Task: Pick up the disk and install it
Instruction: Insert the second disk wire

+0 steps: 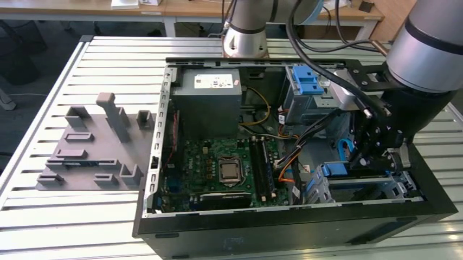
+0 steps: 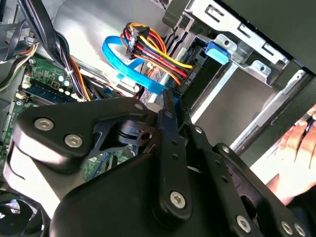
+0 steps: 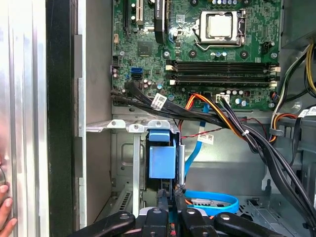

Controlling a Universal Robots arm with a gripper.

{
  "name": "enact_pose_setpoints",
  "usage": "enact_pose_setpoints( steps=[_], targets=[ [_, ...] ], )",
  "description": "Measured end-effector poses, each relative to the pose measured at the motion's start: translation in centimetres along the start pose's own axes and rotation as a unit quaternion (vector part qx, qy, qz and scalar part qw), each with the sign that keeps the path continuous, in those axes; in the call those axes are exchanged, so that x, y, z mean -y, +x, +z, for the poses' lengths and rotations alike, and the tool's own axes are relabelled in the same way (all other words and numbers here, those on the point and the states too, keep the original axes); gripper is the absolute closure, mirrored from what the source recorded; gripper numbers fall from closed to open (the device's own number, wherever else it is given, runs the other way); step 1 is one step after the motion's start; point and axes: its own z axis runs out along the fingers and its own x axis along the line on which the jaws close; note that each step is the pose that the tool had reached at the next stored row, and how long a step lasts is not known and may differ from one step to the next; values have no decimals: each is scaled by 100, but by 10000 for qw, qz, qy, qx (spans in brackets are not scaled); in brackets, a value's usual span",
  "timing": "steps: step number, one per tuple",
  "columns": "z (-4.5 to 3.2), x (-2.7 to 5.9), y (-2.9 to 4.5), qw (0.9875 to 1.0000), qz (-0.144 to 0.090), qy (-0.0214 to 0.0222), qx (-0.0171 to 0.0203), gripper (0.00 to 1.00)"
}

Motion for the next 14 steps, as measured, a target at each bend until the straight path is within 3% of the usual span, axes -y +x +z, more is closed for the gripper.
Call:
enact_pose_setpoints(
  steps=[1, 2, 6, 14],
  targets=[
    [1, 0, 0, 10000, 0, 0, 0, 82],
    [1, 0, 0, 10000, 0, 0, 0, 76],
    [-8, 0, 0, 10000, 2, 0, 27, 76],
    [-123, 7, 5, 10000, 4, -1, 74, 78]
  ],
)
